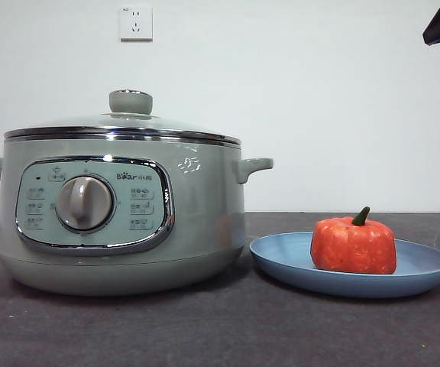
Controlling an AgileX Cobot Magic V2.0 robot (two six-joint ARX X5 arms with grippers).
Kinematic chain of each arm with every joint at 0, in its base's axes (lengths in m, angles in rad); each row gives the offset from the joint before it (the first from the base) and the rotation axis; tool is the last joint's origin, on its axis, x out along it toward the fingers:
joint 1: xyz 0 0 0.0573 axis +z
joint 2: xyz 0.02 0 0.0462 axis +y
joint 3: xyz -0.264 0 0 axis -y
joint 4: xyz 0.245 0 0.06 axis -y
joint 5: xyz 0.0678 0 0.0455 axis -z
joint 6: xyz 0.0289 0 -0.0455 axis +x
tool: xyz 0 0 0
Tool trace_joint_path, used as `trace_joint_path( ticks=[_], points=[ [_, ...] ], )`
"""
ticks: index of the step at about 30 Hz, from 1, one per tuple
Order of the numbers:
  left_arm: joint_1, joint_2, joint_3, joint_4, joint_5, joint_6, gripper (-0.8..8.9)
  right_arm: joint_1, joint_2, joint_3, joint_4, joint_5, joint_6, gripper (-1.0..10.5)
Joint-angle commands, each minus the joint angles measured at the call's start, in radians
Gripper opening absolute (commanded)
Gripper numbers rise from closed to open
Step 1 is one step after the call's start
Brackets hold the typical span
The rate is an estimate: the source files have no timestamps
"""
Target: Take the pumpkin out from the steamer,put the pumpkin in the blue plate,close the lid
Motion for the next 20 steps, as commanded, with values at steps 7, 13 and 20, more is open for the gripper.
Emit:
trace_joint_path(
  ticks=[7,13,20],
  points=[
    [0.066,-0.004,-0.191,0.160,0.006,0.000,-0.03,0.001,0.000,-0.006,-0.020,0.003,0.009,0.0],
    [0.067,-0.004,-0.238,0.156,0.006,-0.025,-0.03,0.001,0.000,-0.006,-0.045,0.003,0.009,0.0],
    [0.067,-0.004,-0.241,0.137,0.007,-0.052,-0.03,0.001,0.000,-0.006,-0.045,0.003,0.009,0.0]
  ],
)
